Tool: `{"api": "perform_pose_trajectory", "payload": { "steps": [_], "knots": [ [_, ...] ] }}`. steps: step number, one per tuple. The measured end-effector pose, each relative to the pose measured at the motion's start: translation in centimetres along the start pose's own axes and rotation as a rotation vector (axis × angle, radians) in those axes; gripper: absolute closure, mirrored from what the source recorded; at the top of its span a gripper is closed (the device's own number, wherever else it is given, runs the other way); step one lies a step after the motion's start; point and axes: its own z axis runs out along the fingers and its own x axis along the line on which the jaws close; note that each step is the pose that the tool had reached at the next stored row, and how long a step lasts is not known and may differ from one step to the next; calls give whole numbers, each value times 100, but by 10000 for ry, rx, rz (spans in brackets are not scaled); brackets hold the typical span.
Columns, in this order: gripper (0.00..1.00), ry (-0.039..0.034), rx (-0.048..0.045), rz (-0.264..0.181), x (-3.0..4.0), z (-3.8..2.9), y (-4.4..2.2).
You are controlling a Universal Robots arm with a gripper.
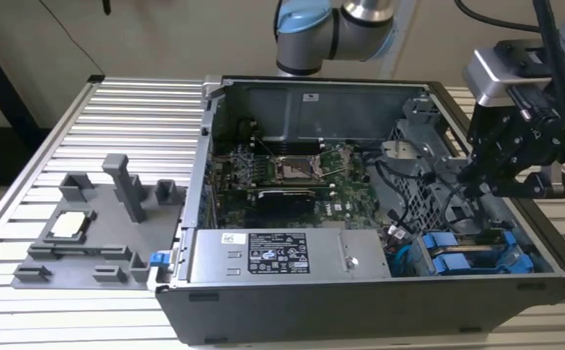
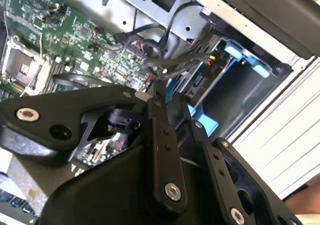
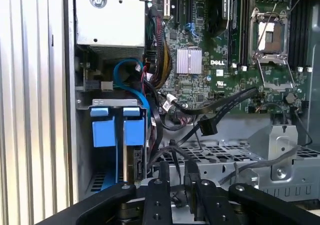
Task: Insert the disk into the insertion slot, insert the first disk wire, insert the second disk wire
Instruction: 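Insert the first disk wire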
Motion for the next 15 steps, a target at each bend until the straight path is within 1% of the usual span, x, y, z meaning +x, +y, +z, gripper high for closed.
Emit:
{"api": "perform_pose_trajectory", "payload": {
  "steps": [3,4,5,6,8,9,10,11,15],
  "knots": [
    [73,28,-8,-10,-133,23,14],
    [73,54,-10,-11,-173,30,21],
    [73,113,-12,-12,-198,34,34],
    [73,223,-15,-13,-211,36,49],
    [73,570,-24,-17,-223,38,75],
    [73,763,-26,-19,-233,39,90],
    [73,852,-27,-20,-256,44,109],
    [73,904,-25,-21,-286,49,129],
    [73,1054,-22,-24,-391,66,205]
  ]
}}
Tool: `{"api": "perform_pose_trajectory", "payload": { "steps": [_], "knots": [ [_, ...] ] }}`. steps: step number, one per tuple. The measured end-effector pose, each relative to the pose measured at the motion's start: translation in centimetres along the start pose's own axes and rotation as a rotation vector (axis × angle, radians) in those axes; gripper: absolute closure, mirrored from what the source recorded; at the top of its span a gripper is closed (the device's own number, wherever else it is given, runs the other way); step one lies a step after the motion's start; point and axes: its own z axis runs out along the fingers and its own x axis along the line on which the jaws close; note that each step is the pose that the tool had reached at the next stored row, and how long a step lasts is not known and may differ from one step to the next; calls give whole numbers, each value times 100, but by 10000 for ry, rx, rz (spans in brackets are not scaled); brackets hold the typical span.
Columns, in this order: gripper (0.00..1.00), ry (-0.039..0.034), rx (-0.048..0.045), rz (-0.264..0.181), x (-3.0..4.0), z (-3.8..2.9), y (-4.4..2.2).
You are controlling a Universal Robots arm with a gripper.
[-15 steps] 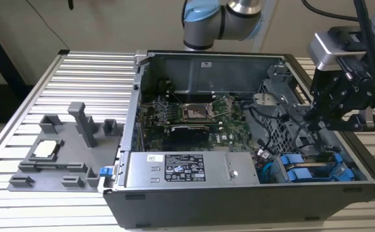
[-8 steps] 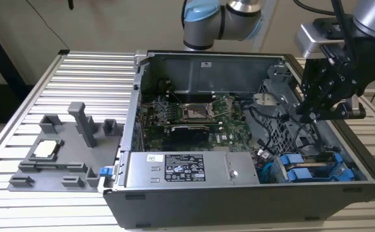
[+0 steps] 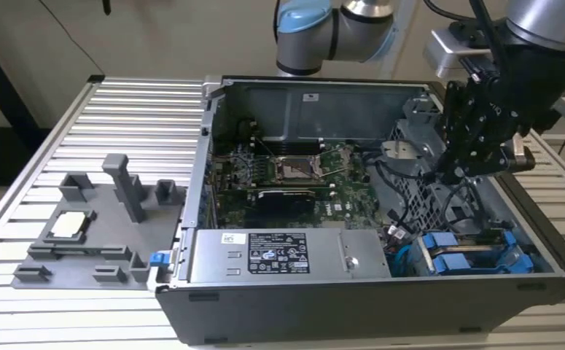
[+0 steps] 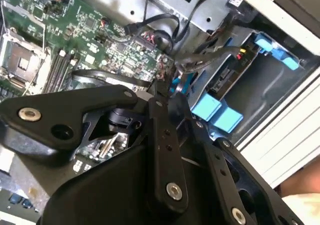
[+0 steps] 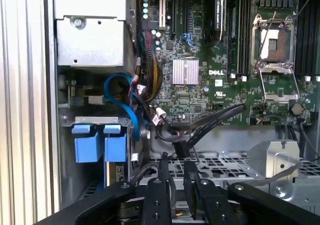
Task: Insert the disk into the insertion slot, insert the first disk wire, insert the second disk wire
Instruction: 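Insert the first disk wire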
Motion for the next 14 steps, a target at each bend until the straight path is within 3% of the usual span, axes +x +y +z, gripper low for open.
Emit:
{"api": "perform_pose_trajectory", "payload": {
  "steps": [3,8,10,14],
  "knots": [
    [73,138,27,-6,-64,-4,43],
    [73,586,71,-89,-110,-12,88],
    [73,646,158,-97,-136,-11,123],
    [73,685,374,-110,-174,-9,198]
  ]
}}
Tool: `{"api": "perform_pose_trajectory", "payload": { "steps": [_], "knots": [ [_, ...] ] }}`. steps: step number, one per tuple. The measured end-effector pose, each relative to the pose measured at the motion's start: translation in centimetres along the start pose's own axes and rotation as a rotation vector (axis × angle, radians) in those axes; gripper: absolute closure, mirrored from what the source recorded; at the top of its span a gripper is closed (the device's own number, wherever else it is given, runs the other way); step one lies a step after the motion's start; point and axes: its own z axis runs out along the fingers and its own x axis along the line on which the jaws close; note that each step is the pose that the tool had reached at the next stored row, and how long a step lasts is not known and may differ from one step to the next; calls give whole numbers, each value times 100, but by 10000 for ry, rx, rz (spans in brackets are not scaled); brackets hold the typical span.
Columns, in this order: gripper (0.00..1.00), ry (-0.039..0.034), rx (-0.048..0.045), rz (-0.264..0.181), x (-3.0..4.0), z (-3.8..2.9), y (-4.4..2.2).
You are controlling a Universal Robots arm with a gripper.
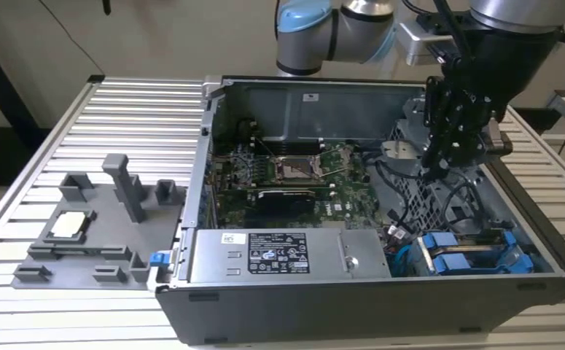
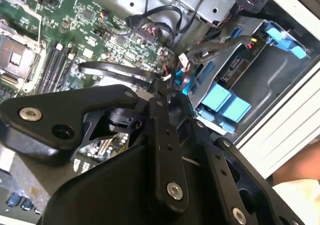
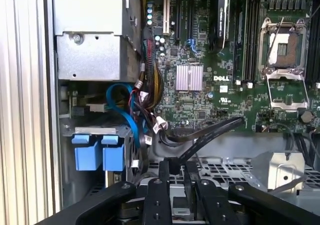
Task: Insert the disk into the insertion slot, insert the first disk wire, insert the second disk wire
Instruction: 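Insert the first disk wire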
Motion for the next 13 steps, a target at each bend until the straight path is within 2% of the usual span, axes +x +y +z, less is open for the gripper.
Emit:
{"api": "perform_pose_trajectory", "payload": {
  "steps": [2,3,9,13],
  "knots": [
    [73,133,8,-106,0,1,17],
    [73,168,15,-154,-1,4,23],
    [73,173,175,-306,-12,64,115],
    [73,294,191,-587,-13,69,136]
  ]
}}
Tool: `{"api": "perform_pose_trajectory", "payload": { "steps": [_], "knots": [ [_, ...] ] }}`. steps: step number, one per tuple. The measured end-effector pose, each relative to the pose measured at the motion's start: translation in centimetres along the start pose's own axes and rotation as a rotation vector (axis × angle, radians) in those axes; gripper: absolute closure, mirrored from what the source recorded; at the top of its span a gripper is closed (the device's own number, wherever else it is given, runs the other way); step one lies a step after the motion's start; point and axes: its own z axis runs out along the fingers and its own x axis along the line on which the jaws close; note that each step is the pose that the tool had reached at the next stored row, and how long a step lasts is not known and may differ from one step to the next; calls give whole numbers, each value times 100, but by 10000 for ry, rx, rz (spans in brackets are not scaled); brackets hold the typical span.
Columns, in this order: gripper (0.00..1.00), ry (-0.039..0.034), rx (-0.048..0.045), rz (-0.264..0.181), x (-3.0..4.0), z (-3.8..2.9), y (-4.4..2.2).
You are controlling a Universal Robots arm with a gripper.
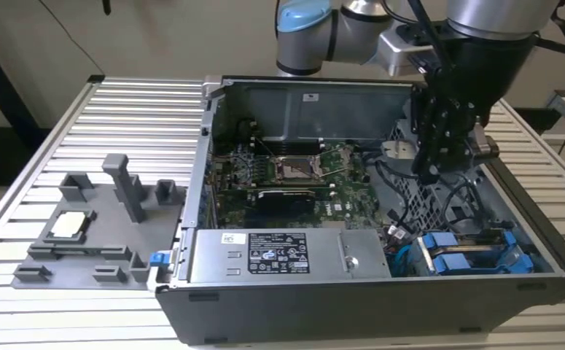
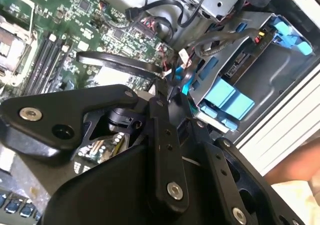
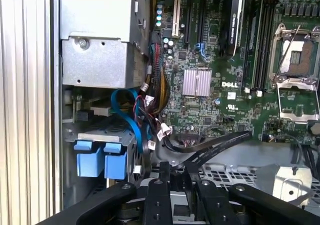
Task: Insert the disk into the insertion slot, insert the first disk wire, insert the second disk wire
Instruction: 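Insert the first disk wire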
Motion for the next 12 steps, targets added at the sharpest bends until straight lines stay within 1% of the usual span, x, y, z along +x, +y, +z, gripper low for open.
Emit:
{"api": "perform_pose_trajectory", "payload": {
  "steps": [3,5,7,8,9,11,12],
  "knots": [
    [73,65,85,-115,-7,11,17],
    [73,151,140,-200,-9,11,24],
    [75,259,199,-278,-11,11,32],
    [75,292,234,-296,-12,10,41],
    [82,314,276,-310,-13,9,51],
    [82,341,373,-330,-14,8,68],
    [82,344,404,-333,-13,8,70]
  ]
}}
